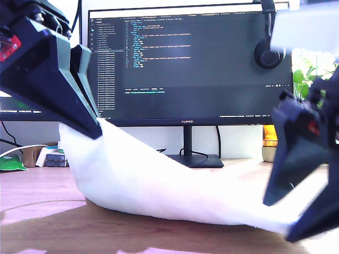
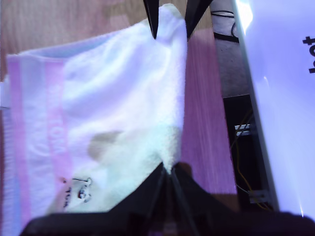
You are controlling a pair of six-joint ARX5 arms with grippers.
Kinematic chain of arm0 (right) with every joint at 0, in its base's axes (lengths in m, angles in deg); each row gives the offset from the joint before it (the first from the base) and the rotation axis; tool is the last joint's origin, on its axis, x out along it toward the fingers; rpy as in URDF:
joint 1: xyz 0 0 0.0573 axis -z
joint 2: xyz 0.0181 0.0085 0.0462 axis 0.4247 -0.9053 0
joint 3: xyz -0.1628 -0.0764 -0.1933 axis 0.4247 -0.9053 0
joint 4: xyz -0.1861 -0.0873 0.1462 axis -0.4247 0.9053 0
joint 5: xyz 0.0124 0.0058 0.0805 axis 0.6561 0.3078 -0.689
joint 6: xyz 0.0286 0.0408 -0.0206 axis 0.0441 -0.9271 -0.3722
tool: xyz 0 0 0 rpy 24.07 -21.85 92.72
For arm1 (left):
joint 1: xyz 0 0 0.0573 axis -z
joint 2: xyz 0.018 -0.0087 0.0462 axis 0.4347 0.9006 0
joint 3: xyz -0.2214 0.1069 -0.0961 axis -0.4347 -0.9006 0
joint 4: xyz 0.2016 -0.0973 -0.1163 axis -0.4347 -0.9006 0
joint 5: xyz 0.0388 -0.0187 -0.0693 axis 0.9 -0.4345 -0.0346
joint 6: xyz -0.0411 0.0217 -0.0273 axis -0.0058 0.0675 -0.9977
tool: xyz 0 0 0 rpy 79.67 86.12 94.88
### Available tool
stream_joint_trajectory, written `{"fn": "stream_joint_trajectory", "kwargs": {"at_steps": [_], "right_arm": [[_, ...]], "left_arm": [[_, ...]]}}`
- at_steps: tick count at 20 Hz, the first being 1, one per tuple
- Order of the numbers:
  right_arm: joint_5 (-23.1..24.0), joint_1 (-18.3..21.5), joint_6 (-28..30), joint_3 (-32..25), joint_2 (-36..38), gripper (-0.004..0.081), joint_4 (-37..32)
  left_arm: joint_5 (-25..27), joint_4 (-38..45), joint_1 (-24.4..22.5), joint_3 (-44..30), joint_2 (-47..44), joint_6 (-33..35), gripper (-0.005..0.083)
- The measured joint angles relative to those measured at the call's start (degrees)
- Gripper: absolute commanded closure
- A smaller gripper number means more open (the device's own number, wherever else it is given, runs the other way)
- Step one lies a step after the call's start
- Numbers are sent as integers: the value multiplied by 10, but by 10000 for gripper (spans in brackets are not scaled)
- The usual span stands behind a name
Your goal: Fold the tea towel to a neat square and place it to the right
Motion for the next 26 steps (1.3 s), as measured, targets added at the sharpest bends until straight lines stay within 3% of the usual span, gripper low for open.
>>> {"fn": "stream_joint_trajectory", "kwargs": {"at_steps": [3, 7, 10, 15, 21, 26], "right_arm": [[1, 3, 0, 0, -3, 542, -7], [15, 3, 0, 0, -3, 789, -7], [29, -2, 0, 0, -3, 780, 2], [40, -30, 0, 46, -3, 780, 115], [16, -31, 0, 150, -2, 780, 303], [-12, -31, 0, 164, -2, 780, 407]], "left_arm": [[0, -2, 0, 0, -21, 0, 793], [0, -26, 0, 1, -23, 0, 793], [0, -52, 0, 1, -23, 0, 793], [-7, -105, 9, 1, -23, 0, 793], [-84, -154, 35, 1, -17, -18, 793], [-138, -164, 64, 2, 12, -45, 793]]}}
